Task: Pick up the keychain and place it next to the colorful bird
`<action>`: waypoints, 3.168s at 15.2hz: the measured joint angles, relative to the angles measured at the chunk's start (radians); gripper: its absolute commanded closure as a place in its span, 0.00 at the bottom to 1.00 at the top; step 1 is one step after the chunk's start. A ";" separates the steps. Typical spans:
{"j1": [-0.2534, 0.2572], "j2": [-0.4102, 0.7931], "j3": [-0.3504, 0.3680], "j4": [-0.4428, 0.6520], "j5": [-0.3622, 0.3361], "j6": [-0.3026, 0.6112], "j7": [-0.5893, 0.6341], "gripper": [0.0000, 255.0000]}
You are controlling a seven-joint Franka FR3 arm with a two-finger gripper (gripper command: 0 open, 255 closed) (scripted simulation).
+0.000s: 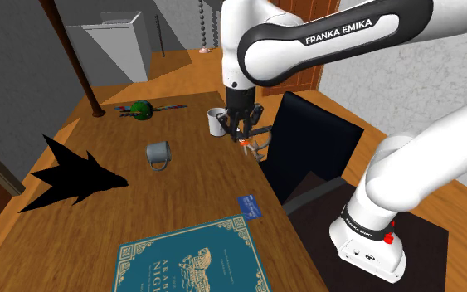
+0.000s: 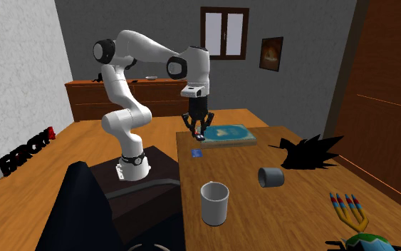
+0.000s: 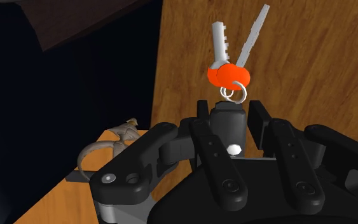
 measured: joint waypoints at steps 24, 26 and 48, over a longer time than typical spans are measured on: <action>-0.142 0.681 -0.103 0.750 -0.192 -0.082 -0.156 1.00; -0.146 0.764 -0.111 0.854 -0.207 -0.105 -0.170 1.00; -0.154 0.982 -0.134 0.959 -0.243 0.013 -0.191 1.00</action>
